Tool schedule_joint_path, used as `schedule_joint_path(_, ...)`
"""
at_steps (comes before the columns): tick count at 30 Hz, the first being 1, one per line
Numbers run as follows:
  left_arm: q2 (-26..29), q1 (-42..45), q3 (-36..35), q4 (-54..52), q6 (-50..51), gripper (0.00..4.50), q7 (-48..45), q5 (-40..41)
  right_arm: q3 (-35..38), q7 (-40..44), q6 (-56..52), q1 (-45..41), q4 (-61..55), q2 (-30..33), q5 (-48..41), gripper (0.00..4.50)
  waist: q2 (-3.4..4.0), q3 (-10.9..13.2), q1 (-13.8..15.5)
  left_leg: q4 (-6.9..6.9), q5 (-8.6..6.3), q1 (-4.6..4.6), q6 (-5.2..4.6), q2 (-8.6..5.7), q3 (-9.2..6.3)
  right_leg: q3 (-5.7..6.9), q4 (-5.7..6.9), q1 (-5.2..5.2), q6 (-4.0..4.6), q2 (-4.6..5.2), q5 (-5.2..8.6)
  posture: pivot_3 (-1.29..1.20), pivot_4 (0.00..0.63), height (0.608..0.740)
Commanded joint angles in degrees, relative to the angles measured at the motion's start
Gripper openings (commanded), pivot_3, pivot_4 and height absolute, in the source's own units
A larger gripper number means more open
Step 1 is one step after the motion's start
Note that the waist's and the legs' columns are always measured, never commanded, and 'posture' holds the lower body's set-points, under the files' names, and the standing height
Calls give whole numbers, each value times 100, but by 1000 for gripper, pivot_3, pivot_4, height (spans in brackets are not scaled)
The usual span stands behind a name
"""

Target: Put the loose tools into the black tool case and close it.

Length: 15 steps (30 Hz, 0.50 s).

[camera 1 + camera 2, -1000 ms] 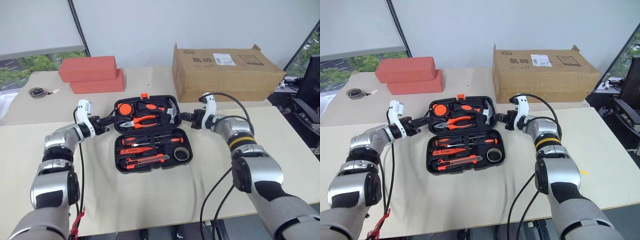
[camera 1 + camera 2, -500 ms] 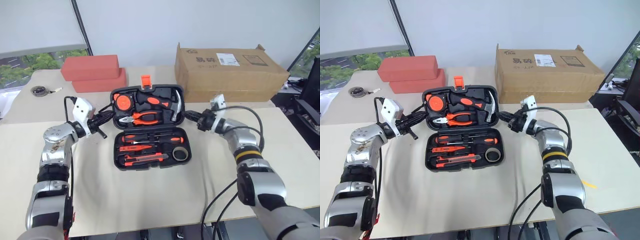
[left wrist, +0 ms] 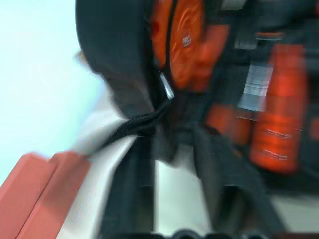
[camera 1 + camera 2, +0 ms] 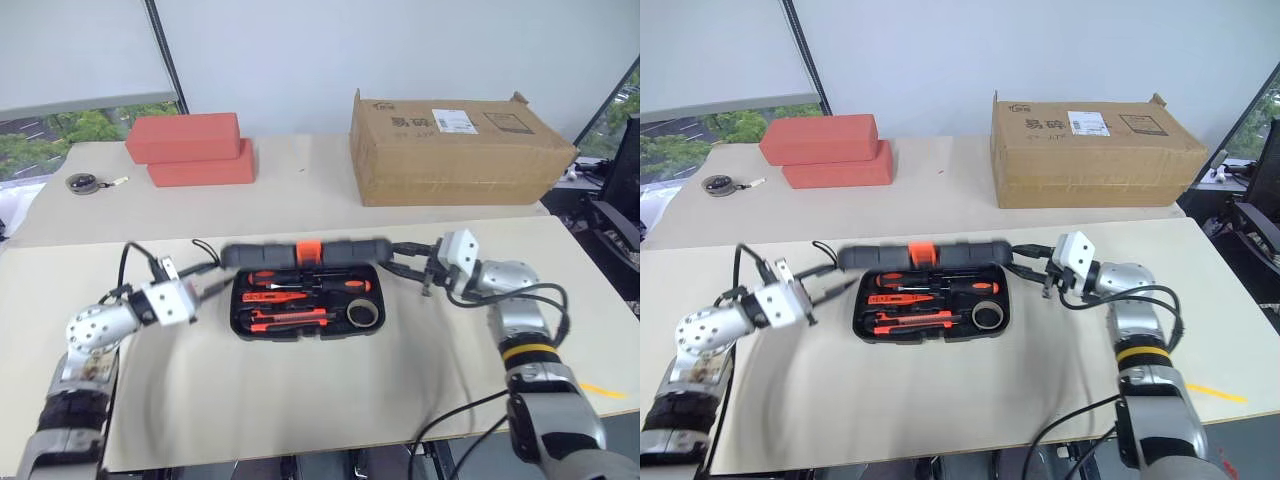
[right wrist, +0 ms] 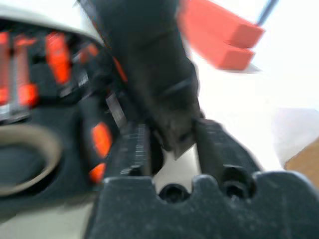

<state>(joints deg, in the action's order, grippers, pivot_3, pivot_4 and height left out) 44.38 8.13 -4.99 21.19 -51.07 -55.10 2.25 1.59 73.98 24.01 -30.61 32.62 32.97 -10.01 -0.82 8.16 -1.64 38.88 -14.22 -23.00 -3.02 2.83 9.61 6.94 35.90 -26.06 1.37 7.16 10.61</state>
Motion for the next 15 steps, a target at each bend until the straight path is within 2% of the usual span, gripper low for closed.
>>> schedule_joint_path(1, 290, -34, -422, 412, 211, 3010, 229, 427, -217, 757, -1285, 899, -1335, 924, -259, 3215, 0, 0, 104, 1, -18, -3, -27, -1, 0, 6, 1, -2, -2, 17, 6, 0, 150, 712)
schedule_joint_path(2, 290, 102, -597, 595, 625, 3461, 387, 621, -273, 867, -1689, 1203, -1780, 1135, -383, 3253, 1, 0, 139, 4, -29, -5, -46, -2, -2, 11, 0, -1, -12, 24, 13, 0, 150, 712)
schedule_joint_path(5, 262, 594, -877, 1006, 1510, 4438, 634, 1002, -418, 886, -2709, 1818, -3042, 1388, -786, 3253, -4, 0, 196, 18, -26, -10, -50, 1, -14, 24, 0, 3, -40, 28, 25, 0, 150, 712)
schedule_joint_path(8, 79, 1222, -946, 1082, 2359, 4438, 750, 1294, -684, 647, -3337, 2002, -3835, 1294, -862, 3253, -6, 0, 209, 21, -19, 3, -50, 2, -17, 32, 0, 18, -63, 30, 10, 0, 150, 712)
schedule_joint_path(10, -109, 1645, -833, 943, 2803, 4438, 785, 1387, -869, 259, -3680, 1901, -4049, 1010, -818, 3253, -8, -1, 211, 21, -15, 15, -50, 2, -15, 35, -5, 29, -67, 28, 8, 0, 150, 712)
schedule_joint_path(13, -468, 2229, -473, 628, 3146, 4438, 662, 1337, -1109, -547, -3814, 1514, -3825, 423, -379, 3253, -19, -2, 228, 24, -4, 15, -56, -1, -14, 49, -8, 38, -74, 23, 3, 0, 150, 712)
schedule_joint_path(15, -745, 2593, -185, 460, 3325, 4438, 520, 1283, -1141, -1157, -3556, 1048, -3250, 27, 8, 3253, -34, -2, 223, 26, 2, 6, -56, -7, -12, 47, -8, 32, -75, 22, 0, 0, 150, 712)
